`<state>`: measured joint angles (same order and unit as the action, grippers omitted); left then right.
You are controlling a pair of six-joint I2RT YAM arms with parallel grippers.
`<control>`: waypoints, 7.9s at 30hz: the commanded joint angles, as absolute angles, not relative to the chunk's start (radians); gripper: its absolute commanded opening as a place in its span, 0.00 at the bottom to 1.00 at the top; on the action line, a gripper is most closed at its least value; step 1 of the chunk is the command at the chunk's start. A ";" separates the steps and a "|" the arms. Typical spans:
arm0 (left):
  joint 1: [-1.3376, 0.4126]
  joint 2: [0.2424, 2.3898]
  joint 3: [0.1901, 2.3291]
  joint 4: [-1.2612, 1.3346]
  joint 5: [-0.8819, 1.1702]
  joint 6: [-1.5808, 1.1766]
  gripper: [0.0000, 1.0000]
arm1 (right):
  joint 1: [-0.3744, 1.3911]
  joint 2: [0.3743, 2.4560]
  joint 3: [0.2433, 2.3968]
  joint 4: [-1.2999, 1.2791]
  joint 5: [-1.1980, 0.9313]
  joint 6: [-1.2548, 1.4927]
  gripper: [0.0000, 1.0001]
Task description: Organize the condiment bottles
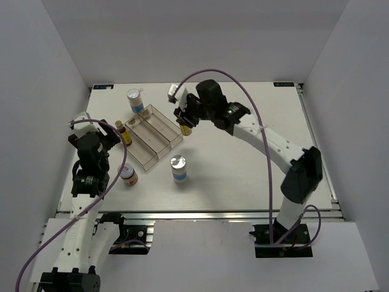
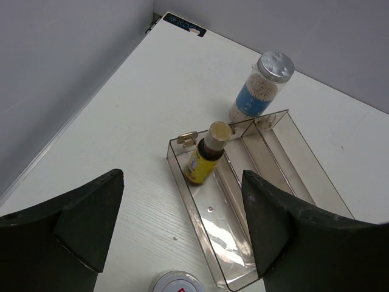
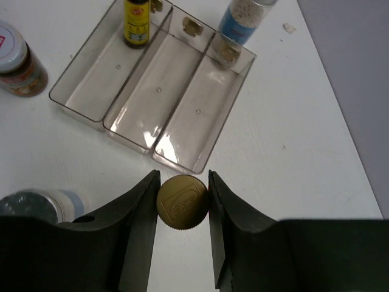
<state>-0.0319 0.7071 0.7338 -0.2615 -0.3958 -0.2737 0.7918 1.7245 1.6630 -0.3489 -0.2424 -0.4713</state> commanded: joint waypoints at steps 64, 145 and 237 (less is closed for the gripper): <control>-0.029 0.637 0.696 -0.183 -0.311 -0.251 0.89 | 0.962 2.194 2.086 -0.132 -0.446 -0.227 0.79; -0.140 1.209 0.859 -0.874 -0.233 -0.632 0.35 | 0.436 1.177 0.982 -0.064 -0.756 0.005 0.89; -0.121 2.037 1.793 -0.861 -0.287 -0.377 0.11 | 0.430 1.206 0.969 -0.063 -0.707 -0.066 0.89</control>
